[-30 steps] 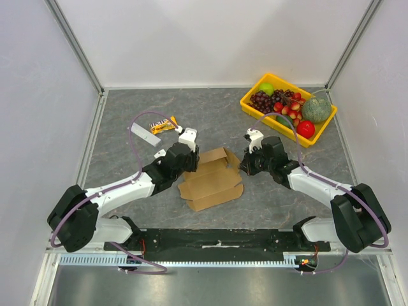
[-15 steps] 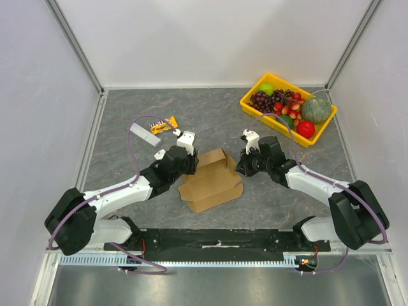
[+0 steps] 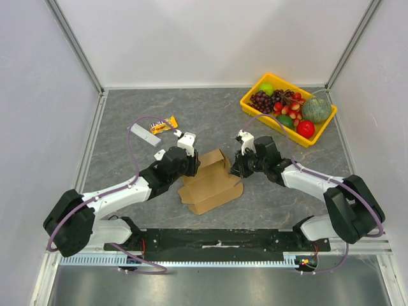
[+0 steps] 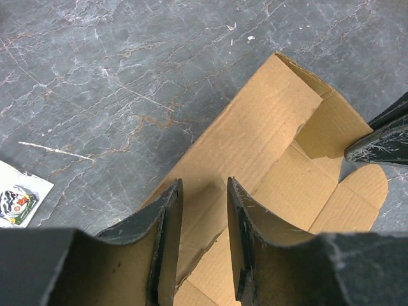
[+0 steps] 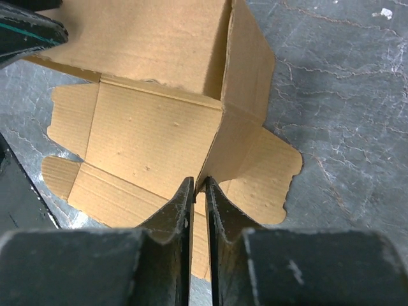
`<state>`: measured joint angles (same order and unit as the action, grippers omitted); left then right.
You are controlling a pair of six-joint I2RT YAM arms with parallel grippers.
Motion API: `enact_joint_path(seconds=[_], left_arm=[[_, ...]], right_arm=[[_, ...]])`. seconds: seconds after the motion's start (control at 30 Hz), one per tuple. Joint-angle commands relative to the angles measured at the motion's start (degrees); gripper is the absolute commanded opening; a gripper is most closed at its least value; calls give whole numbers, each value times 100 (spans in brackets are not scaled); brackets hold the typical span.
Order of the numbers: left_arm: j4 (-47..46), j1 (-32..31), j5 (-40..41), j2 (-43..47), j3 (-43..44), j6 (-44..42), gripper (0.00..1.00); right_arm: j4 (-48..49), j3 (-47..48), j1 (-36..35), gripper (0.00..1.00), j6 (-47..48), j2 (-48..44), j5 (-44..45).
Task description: Fold the paper box
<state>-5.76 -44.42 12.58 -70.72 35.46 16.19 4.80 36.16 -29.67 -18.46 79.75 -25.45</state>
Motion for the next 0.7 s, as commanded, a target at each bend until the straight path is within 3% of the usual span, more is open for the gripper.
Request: enact_joint_path(seconds=[0.0,0.53,0.67], left_arm=[[-57,-5,-212,102,-75,122,40],[-83,-57,-317,67,-180,227,39],[-83,-58,-318,32,-189,227,39]], right_arm=[[337,137,-47,18,-123,85,-214],[1076,207,-48,30,-422,568,-926],[1023,303,-48,38,-264,753,-1084]])
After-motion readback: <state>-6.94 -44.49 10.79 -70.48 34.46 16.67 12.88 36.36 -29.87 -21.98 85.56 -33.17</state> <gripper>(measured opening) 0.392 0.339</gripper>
